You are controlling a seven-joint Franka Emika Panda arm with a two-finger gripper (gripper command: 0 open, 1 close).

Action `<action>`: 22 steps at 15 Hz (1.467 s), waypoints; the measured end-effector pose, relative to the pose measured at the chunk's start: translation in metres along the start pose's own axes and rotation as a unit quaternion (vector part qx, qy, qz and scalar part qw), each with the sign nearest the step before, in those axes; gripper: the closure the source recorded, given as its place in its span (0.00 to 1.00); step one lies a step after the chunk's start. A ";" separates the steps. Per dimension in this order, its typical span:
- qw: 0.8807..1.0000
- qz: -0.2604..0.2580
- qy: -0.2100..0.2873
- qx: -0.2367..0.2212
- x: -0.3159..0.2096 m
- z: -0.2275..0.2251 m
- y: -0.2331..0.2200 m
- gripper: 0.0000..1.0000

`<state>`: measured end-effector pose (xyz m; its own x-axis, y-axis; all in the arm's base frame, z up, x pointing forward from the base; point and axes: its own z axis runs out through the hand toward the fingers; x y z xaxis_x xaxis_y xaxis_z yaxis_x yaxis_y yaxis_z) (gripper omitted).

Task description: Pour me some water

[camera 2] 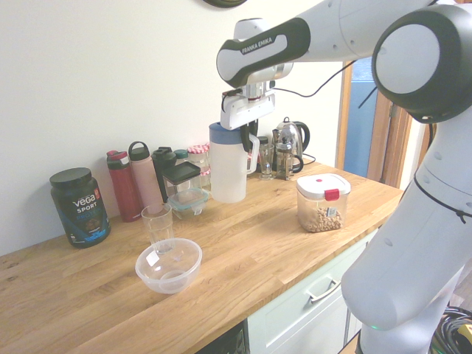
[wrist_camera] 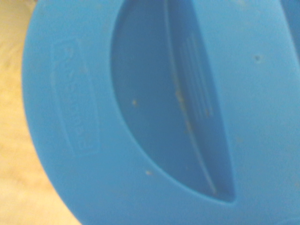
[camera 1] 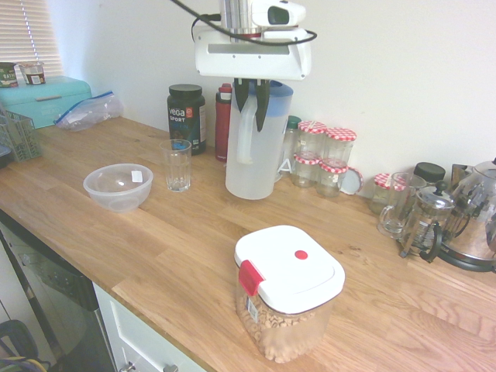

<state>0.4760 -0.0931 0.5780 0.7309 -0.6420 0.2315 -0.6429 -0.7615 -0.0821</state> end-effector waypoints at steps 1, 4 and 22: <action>1.000 0.012 0.010 0.005 -0.004 0.003 0.006 1.00; 1.000 0.025 0.008 0.000 -0.011 0.018 0.022 1.00; 0.998 0.022 0.014 -0.051 -0.013 0.075 0.025 0.00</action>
<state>0.4672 -0.1103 0.5005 0.6960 -0.6707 0.2566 -0.6949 -0.7191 0.0054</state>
